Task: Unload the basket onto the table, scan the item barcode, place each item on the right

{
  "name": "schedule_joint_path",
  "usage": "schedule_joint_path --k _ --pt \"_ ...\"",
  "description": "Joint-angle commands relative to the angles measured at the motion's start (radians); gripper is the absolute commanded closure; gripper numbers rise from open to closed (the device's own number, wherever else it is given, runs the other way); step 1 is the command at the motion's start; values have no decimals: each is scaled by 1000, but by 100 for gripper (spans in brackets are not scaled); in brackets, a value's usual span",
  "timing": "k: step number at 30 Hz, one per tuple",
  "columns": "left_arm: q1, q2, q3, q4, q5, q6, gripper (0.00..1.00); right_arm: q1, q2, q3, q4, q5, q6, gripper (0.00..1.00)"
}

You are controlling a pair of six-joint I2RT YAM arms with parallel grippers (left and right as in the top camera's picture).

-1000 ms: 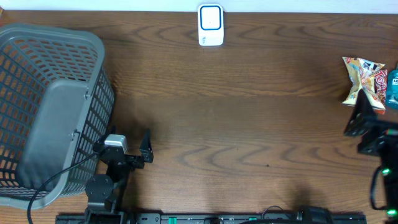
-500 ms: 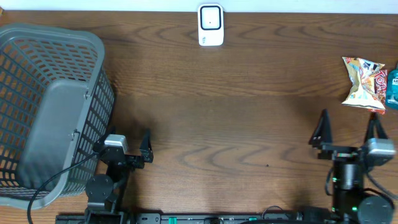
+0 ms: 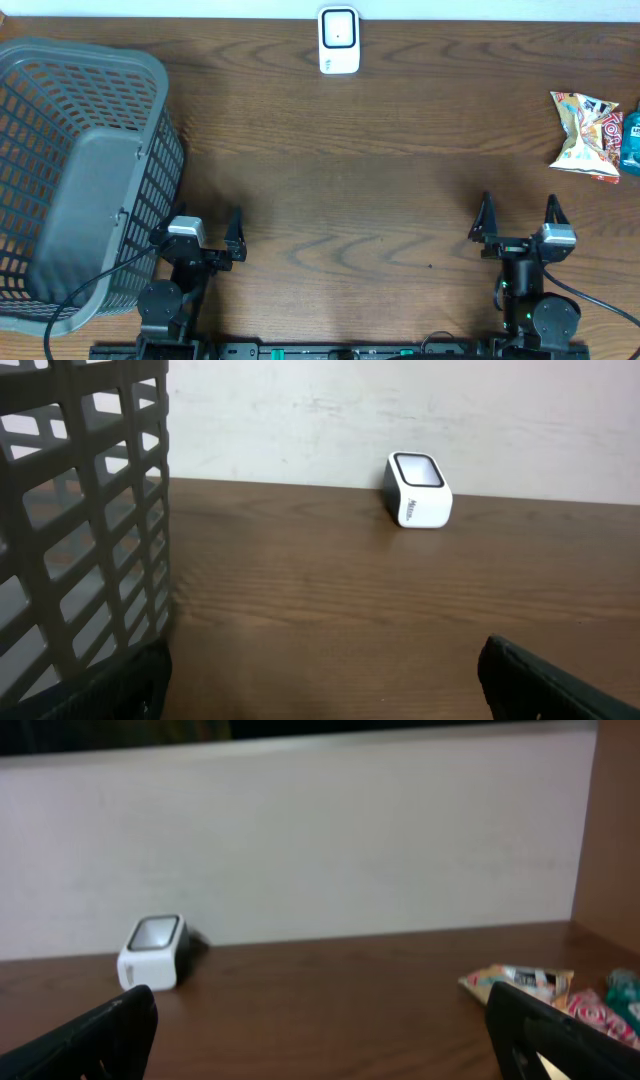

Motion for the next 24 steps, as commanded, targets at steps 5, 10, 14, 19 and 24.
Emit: schedule_joint_path --k 5,10,14,19,24 --pt "5 -5 -26 -17 2 -5 2 23 -11 -23 -81 68 15 1" --pt "5 -5 -26 -17 2 -5 2 26 -11 -23 -201 98 13 1" --pt "5 -5 -26 -17 2 -5 2 27 -11 -23 -199 96 11 1" --pt "5 -5 -26 -17 2 -5 2 27 -11 -23 -199 94 12 1" --pt "5 -5 -26 -17 2 -5 2 31 -11 -23 -198 94 12 1"
